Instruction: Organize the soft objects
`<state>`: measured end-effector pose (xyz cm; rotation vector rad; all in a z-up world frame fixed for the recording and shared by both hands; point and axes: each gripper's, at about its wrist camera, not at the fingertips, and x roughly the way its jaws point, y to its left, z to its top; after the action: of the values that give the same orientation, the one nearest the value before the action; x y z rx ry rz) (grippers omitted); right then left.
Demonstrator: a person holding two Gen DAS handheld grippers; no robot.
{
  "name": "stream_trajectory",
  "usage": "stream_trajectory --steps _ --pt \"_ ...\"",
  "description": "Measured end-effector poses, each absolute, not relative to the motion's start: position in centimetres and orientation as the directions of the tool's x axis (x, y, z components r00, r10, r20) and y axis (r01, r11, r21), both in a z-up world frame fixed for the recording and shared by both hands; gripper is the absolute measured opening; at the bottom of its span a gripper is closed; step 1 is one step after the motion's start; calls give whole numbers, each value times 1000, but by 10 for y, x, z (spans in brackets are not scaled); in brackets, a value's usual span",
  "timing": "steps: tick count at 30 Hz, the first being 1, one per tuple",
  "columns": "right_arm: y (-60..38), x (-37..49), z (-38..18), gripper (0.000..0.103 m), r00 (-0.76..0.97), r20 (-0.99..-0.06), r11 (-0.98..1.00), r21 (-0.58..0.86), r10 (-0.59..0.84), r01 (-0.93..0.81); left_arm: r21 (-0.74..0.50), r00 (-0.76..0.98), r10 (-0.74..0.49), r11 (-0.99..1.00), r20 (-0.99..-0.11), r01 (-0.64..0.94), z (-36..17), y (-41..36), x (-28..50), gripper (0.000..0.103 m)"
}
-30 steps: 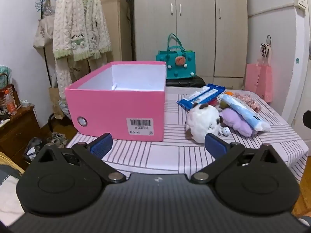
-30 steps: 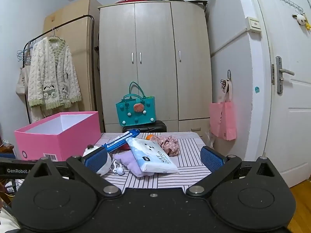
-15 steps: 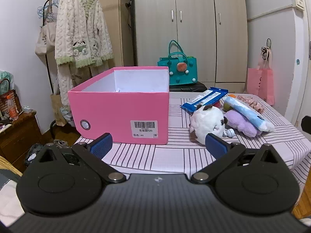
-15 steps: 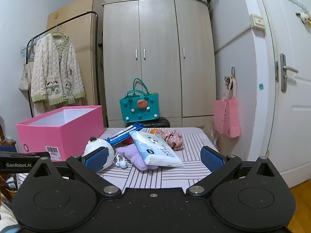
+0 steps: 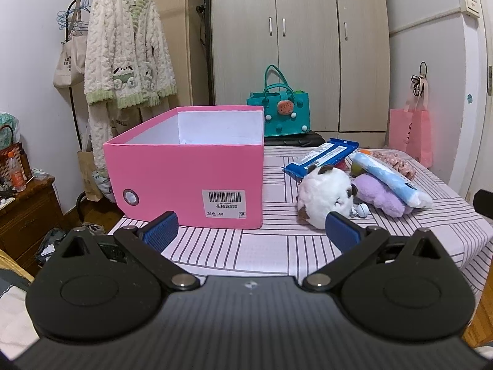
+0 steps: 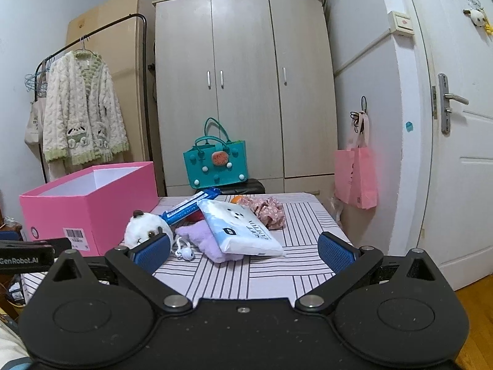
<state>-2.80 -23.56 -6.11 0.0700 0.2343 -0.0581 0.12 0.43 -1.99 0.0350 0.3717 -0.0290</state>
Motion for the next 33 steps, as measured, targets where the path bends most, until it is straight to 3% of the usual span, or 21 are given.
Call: stream_trajectory --steps 22,33 --pt "-243 -26 -74 103 971 -215 993 40 -103 114 35 930 -32 998 -365 48 -26 0 1 103" --pt "-243 -24 -78 103 974 -207 994 31 -97 106 -32 927 -77 997 -367 70 -25 6 2 103"
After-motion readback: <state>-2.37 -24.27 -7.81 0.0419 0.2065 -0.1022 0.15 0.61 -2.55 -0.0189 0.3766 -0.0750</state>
